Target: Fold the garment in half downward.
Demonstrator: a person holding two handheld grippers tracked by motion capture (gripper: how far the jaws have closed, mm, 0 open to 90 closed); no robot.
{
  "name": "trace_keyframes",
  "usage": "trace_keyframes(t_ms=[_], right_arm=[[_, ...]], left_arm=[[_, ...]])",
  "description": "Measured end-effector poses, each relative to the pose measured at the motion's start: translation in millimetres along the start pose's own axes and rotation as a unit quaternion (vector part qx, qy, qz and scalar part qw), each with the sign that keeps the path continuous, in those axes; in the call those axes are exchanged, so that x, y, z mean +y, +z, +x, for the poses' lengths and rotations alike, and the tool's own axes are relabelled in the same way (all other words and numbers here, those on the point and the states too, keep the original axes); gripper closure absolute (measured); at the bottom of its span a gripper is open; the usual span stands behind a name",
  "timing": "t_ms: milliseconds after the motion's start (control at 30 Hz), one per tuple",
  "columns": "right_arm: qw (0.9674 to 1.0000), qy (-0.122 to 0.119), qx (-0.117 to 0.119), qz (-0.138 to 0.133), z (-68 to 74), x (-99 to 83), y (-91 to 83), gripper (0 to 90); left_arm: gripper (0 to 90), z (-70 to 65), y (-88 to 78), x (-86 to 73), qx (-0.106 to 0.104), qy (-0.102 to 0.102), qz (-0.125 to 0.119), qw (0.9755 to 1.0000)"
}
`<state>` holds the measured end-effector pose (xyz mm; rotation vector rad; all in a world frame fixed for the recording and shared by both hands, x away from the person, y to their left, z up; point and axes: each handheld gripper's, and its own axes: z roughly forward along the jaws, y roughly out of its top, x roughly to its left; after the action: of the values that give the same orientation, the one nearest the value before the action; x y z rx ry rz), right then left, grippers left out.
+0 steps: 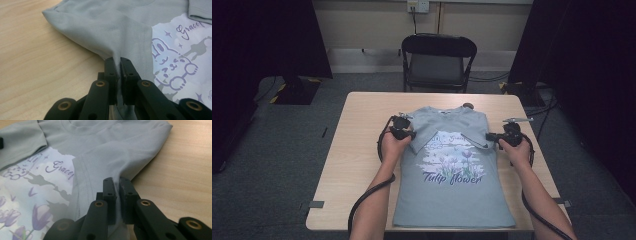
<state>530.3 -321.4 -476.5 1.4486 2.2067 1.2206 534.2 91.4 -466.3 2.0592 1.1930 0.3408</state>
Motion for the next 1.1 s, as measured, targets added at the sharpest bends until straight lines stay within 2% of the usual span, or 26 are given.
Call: trace_keyframes(t_ms=[167, 333, 500, 600, 667, 733, 933, 1100], right_arm=[[1.0000, -0.002, 0.003, 0.003, -1.2, 7.0, -2.2, 84.7], [1.0000, -0.001, 0.005, 0.007, -4.4, 18.2, -1.5, 84.8], [0.9998, 0.017, 0.007, -0.010, -6.9, 36.0, 0.2, 84.9], [0.9999, 0.011, 0.003, -0.009, -3.5, 48.1, 2.1, 84.9], [0.9998, 0.015, 0.006, -0.012, -1.8, 54.8, 0.3, 84.9], [0.9996, 0.018, 0.013, -0.018, -1.1, 60.4, -3.0, 85.0], [0.9992, 0.011, 0.018, -0.035, 1.3, 71.8, -15.7, 85.0], [0.9992, 0.004, 0.018, -0.035, 2.5, 66.2, -14.7, 84.9]], left_arm=[[85.3, 3.1, -3.3, 5.7, -0.006, -0.012, -0.009, 0.9999], [85.2, 8.3, -7.5, 15.9, -0.007, -0.010, -0.021, 0.9997], [85.3, 16.2, -11.3, 30.3, -0.001, -0.012, -0.029, 0.9995], [85.4, 19.4, -15.2, 38.4, -0.001, -0.015, -0.036, 0.9992], [85.4, 22.0, -19.6, 42.9, -0.006, -0.021, -0.043, 0.9988], [85.4, 23.7, -24.3, 46.1, -0.004, -0.019, -0.045, 0.9988], [85.3, 24.6, -34.8, 50.7, -0.007, -0.014, -0.052, 0.9985], [85.3, 24.8, -34.2, 43.4, -0.007, -0.011, -0.046, 0.9989]])
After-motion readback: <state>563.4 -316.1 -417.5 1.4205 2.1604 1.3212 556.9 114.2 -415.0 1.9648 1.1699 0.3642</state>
